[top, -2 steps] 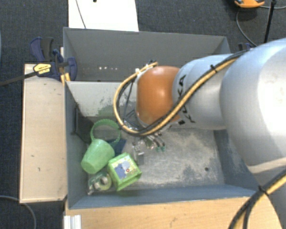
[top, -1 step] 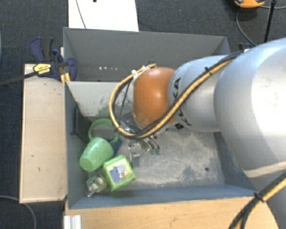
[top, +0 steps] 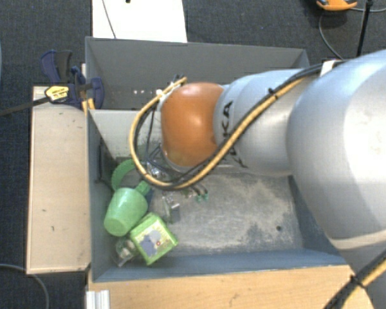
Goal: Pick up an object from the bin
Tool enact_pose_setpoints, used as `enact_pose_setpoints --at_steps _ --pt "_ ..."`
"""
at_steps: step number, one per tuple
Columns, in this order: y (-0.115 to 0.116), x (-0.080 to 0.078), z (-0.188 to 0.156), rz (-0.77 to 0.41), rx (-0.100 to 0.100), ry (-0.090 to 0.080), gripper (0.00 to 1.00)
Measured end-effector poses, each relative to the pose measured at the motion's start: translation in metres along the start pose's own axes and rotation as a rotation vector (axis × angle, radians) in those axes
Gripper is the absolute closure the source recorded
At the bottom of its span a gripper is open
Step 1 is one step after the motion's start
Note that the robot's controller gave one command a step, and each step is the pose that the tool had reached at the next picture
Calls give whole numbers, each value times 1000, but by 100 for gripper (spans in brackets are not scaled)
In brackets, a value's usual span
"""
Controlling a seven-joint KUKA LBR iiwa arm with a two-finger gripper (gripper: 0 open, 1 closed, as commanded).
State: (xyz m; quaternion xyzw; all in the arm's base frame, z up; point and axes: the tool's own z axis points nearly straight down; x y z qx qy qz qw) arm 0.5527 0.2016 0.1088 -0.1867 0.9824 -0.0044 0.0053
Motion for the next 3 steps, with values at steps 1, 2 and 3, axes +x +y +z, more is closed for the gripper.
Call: enact_pose_setpoints --at_steps 1,2,3 --pt "24 -8 -1 -102 8 -14 0" --pt "33 -13 20 -328 10 -36 100" --pt "33 -13 20 -327 10 -36 100"
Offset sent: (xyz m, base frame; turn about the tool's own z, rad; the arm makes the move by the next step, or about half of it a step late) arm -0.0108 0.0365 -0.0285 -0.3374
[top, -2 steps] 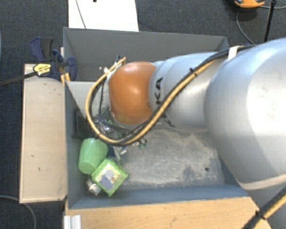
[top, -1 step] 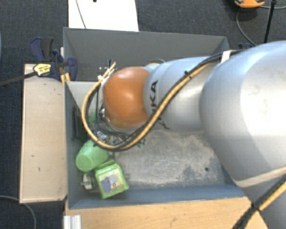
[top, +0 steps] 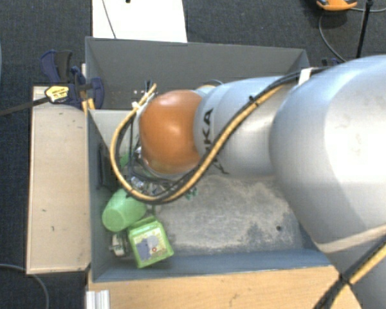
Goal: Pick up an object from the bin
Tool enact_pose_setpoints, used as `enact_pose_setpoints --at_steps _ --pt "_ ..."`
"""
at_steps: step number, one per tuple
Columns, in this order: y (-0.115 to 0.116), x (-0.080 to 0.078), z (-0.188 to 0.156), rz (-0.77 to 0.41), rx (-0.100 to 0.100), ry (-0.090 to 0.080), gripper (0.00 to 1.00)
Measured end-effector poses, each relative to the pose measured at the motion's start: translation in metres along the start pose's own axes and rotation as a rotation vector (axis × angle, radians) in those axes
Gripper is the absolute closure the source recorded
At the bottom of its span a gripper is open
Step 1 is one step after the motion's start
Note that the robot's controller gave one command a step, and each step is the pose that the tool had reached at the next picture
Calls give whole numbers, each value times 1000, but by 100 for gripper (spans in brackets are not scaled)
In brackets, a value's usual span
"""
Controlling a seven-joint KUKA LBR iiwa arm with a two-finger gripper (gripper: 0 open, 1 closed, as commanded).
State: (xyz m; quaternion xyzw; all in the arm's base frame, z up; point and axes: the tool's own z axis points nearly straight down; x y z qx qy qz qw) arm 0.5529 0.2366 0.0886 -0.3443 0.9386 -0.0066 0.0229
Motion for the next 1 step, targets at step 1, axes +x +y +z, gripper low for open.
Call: enact_pose_setpoints --at_steps 1 --pt "1 2 -39 -2 -7 17 100"
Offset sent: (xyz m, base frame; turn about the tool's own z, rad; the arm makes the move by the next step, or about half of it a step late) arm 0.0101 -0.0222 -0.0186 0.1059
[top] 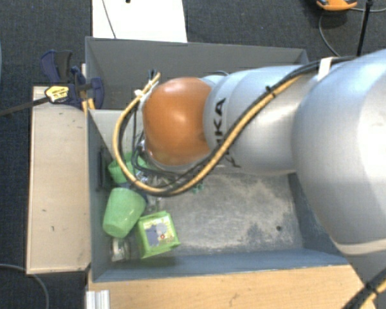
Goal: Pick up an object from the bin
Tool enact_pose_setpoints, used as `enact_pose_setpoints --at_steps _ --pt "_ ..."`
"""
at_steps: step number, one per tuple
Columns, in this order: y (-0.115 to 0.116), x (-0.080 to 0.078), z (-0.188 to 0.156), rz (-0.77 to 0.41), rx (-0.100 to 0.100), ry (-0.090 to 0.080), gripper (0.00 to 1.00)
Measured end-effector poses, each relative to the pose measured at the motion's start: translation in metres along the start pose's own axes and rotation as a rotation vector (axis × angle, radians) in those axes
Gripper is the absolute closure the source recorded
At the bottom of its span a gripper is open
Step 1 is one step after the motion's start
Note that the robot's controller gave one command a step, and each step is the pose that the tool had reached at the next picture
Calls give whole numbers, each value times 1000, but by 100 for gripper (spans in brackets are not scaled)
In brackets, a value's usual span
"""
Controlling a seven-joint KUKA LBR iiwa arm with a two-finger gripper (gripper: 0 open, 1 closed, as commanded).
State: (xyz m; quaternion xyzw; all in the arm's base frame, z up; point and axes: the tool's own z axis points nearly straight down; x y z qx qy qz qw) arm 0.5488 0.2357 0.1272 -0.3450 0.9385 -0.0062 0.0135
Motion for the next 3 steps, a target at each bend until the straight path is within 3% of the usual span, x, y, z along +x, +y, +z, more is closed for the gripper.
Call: enact_pose_setpoints --at_steps 1,2,3 --pt "-10 -3 -13 37 6 -23 100" --pt "-9 1 -33 37 1 0 100" --pt "-19 -3 -20 67 8 -31 100"
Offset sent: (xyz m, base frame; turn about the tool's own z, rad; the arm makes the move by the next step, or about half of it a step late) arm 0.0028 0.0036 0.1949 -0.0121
